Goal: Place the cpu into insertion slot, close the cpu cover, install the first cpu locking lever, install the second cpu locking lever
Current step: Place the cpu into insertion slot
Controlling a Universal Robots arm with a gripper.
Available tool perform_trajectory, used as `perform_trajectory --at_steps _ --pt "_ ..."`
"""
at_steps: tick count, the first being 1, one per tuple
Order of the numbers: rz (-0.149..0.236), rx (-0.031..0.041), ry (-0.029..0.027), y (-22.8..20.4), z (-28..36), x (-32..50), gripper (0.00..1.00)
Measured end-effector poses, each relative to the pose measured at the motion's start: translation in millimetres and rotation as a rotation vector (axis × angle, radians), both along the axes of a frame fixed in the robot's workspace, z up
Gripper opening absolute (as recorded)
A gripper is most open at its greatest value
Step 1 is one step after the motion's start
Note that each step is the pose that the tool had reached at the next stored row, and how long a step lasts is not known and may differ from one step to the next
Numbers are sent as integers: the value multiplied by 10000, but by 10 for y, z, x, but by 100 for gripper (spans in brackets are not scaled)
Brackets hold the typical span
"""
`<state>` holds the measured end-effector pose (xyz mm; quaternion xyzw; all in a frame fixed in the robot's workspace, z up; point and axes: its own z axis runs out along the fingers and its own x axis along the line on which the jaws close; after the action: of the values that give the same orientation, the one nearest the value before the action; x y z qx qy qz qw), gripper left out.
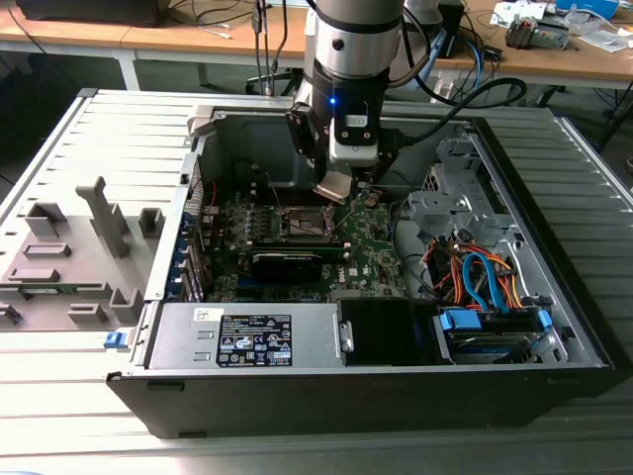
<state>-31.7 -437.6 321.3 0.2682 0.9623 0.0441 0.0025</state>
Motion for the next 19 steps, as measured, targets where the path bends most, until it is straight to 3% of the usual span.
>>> perform_trajectory --at_steps 19 --pt "-133 -1 0 0 0 0 55"
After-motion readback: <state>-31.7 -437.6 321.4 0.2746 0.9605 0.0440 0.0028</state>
